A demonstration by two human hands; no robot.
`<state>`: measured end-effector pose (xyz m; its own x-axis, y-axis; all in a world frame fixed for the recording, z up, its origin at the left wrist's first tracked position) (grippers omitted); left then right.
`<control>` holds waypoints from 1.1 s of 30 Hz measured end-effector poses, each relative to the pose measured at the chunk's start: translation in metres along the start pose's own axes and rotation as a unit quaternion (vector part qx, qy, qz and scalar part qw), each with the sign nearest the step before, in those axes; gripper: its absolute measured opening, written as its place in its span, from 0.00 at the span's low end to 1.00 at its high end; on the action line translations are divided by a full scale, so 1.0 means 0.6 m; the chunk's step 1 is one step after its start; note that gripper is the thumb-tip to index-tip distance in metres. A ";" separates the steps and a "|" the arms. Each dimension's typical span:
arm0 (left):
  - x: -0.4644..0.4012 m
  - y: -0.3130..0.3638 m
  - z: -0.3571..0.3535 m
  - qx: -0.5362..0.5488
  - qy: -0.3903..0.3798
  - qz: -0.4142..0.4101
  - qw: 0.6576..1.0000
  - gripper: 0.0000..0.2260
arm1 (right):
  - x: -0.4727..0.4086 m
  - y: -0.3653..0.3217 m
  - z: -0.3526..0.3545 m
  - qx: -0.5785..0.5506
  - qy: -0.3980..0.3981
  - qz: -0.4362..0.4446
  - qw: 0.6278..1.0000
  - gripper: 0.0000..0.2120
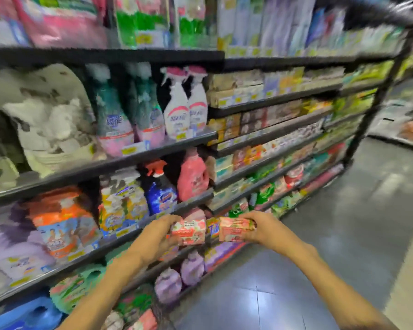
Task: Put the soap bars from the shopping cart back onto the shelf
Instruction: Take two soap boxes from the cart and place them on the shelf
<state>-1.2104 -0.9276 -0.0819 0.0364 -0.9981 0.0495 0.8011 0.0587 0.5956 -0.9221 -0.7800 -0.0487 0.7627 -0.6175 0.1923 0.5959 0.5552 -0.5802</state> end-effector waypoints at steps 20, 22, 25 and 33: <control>-0.576 0.604 -0.267 -0.057 -0.063 -0.213 0.973 0.19 | 0.285 0.578 0.470 -0.036 0.154 -0.167 0.973 0.15; -0.635 0.641 -0.286 -0.059 -0.076 -0.221 0.970 0.19 | 0.289 0.629 0.509 -0.043 0.169 -0.176 0.969 0.15; -0.734 0.685 -0.310 -0.056 -0.089 -0.234 0.966 0.19 | 0.284 0.700 0.567 -0.033 0.183 -0.179 0.966 0.15; -1.020 0.783 -0.352 -0.027 -0.078 -0.256 0.963 0.18 | 0.202 0.888 0.746 -0.043 0.206 -0.175 0.962 0.13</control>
<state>-0.7302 -0.2932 -0.0018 -0.4583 -0.8811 -0.1165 0.7207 -0.4451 0.5315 -0.3993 -0.3097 0.0195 0.3443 -0.9364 0.0684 0.7611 0.2358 -0.6042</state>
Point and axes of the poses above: each hand's wrist, its own x-axis away from the middle knuckle, its own z-axis out of the back of the hand, y = z × x, the point moved 2 cm from there along -x, towards the middle knuckle, and after that the axes turned 10 degrees about -y, right-handed, at the moved point
